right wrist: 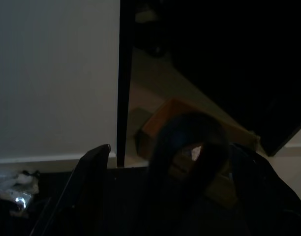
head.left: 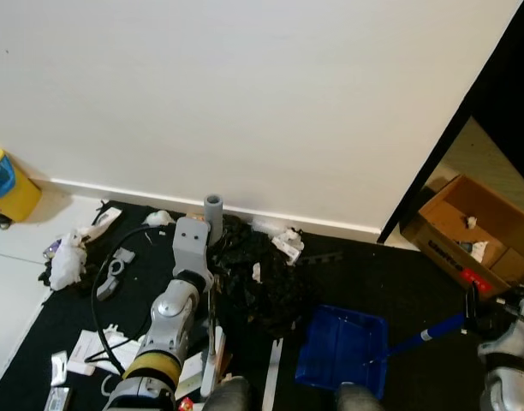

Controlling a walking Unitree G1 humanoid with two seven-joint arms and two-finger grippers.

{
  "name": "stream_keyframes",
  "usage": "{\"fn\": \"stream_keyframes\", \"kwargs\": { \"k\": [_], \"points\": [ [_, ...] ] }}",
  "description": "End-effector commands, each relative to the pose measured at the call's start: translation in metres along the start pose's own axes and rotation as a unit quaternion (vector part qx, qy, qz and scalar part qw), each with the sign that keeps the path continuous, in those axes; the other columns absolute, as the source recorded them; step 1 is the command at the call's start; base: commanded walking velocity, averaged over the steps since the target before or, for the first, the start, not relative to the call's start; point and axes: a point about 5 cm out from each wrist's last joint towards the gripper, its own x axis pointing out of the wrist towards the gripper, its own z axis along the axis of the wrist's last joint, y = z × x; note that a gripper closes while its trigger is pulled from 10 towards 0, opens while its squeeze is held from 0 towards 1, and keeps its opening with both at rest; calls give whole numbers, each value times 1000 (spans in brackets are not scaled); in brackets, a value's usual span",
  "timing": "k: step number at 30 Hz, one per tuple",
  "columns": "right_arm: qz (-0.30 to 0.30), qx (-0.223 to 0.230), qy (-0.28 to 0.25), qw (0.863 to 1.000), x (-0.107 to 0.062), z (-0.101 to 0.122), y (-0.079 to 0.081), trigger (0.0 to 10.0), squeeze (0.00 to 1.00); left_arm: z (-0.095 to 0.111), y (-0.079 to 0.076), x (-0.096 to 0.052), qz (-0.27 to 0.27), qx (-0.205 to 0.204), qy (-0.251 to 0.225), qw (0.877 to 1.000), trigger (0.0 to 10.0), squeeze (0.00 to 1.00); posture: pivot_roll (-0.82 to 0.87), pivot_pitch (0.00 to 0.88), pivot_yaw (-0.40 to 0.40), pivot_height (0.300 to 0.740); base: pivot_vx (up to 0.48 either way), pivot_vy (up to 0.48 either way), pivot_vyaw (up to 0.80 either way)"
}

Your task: Sweep floor

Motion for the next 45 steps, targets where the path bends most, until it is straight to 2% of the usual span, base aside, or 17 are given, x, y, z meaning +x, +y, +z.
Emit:
{"fn": "stream_keyframes", "kwargs": {
  "k": [1, 7, 13, 25, 44, 45],
  "points": [
    [-5, 5, 26, 1000, -2, -8, -6, 10000, 0, -31, -6, -14, -3, -34, 71, 997, 10000, 0, -21, 126, 14, 740, 0, 0, 0],
    [19, 9, 54, 998, 6, -13, -3, 10000, 0, -32, -5, -15, 2, -36, 70, 997, 10000, 0, -14, 128, 4, 740, 0, 0, 0],
    [50, 11, 85, 995, 5, -23, -2, 10000, 0, -33, -5, -18, 6, -38, 69, 997, 10000, 0, -11, 129, -6, 740, 0, 0, 0],
    [96, -7, 89, 991, -2, -29, 5, 10000, 0, -32, -7, -16, 7, -40, 66, 997, 10000, 0, -20, 131, -8, 740, 0, 0, 0],
    [111, -9, 84, 990, -1, -31, 8, 10000, 0, -31, -6, -16, 6, -36, 66, 997, 10000, 0, -10, 135, -2, 740, 0, 0, 0],
    [111, -7, 82, 990, 0, -30, 8, 4824, 0, -31, -6, -16, 6, -36, 65, 997, 10000, 0, -10, 134, -3, 740, 0, 0, 0]
  ]
}}
